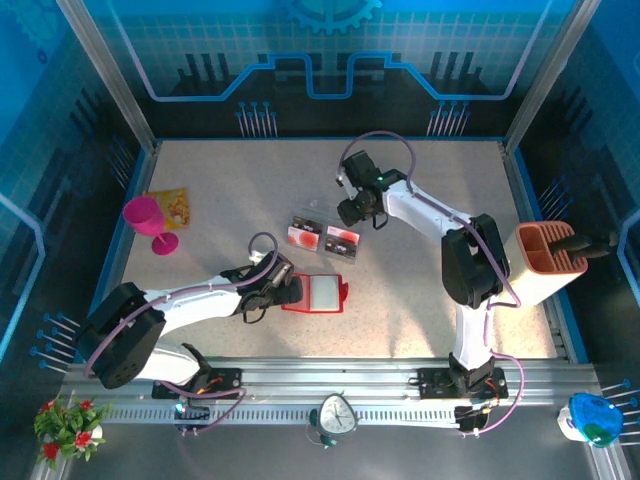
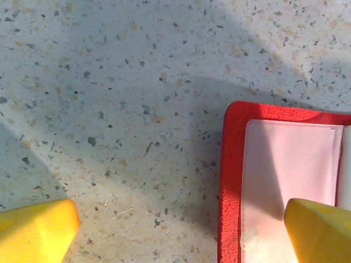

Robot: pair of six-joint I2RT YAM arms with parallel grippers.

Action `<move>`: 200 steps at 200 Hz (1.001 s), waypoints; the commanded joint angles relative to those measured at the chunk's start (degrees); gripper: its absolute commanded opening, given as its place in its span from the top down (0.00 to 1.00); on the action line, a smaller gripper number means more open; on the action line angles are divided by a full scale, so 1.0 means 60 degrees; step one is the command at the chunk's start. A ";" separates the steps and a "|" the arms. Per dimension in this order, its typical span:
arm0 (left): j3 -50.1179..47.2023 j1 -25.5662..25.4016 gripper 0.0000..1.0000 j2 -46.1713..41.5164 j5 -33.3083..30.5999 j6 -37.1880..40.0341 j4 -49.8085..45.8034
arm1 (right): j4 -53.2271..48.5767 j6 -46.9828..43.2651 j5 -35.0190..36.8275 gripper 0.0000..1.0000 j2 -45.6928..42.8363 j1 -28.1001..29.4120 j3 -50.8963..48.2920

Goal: Put the credit cards into the card holder

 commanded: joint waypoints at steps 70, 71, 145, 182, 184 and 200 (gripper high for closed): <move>-0.0138 0.0029 0.01 0.0330 0.0138 0.0080 0.0407 | 0.0417 0.0476 -0.0963 0.70 -0.0920 -0.0850 -0.1469; -0.0134 0.0027 0.01 0.0329 0.0141 0.0081 0.0413 | 0.0413 0.0484 -0.0970 0.70 -0.0929 -0.0855 -0.1484; -0.0130 0.0028 0.01 0.0327 0.0130 0.0121 0.0396 | 0.0779 0.1355 -0.1349 0.57 -0.2901 -0.0927 -0.2979; -0.0145 0.0027 0.01 0.0285 0.0133 0.0107 0.0348 | 0.0677 0.1438 -0.1436 0.52 -0.3718 -0.0430 -0.3070; -0.0145 0.0033 0.01 0.0273 0.0120 0.0107 0.0346 | 0.0651 0.1413 -0.1435 0.52 -0.3721 -0.0378 -0.3061; -0.0192 0.0032 0.01 0.0218 0.0098 0.0088 0.0316 | 0.0471 0.1270 -0.1351 0.53 -0.3632 -0.0018 -0.2961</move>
